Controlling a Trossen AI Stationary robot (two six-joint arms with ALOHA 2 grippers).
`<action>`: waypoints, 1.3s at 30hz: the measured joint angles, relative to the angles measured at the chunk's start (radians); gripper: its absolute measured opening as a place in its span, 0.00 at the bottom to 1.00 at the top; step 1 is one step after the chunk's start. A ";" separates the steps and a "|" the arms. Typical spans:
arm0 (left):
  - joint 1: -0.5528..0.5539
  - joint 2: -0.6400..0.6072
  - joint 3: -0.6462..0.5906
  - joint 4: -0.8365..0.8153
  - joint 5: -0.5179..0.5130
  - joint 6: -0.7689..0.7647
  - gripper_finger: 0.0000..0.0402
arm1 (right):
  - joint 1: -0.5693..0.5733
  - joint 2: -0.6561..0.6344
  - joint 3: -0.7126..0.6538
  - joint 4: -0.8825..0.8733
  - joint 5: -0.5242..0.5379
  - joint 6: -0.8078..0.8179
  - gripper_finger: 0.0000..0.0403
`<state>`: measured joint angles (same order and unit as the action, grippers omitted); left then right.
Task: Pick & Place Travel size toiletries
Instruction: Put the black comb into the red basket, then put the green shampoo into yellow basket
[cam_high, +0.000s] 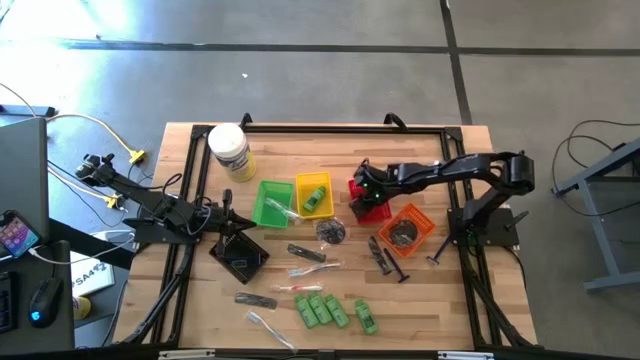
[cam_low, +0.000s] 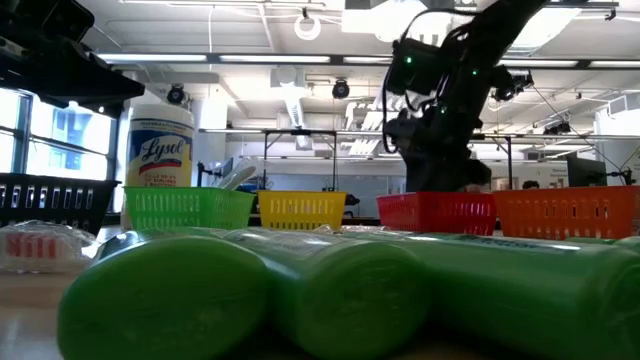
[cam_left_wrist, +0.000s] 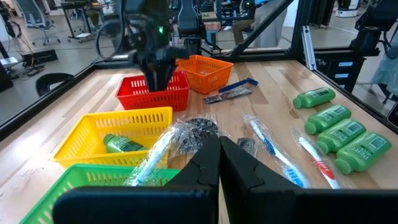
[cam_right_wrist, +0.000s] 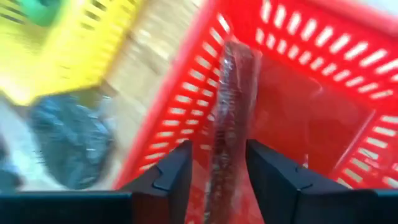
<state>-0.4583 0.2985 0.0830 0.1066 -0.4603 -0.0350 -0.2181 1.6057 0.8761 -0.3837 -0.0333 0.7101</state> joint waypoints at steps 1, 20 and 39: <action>0.000 0.000 0.000 0.000 0.000 0.000 0.00 | 0.002 -0.016 0.000 0.000 0.002 -0.001 0.37; 0.000 0.000 0.000 0.026 -0.004 0.003 0.00 | 0.292 -0.681 -0.188 0.481 0.209 -0.477 0.28; 0.000 0.000 0.000 0.043 -0.043 0.031 0.00 | 0.311 -1.019 -0.846 1.132 0.181 -0.498 0.01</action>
<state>-0.4583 0.2989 0.0830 0.1501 -0.5033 -0.0044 0.0924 0.5862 0.0303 0.7483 0.1476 0.2126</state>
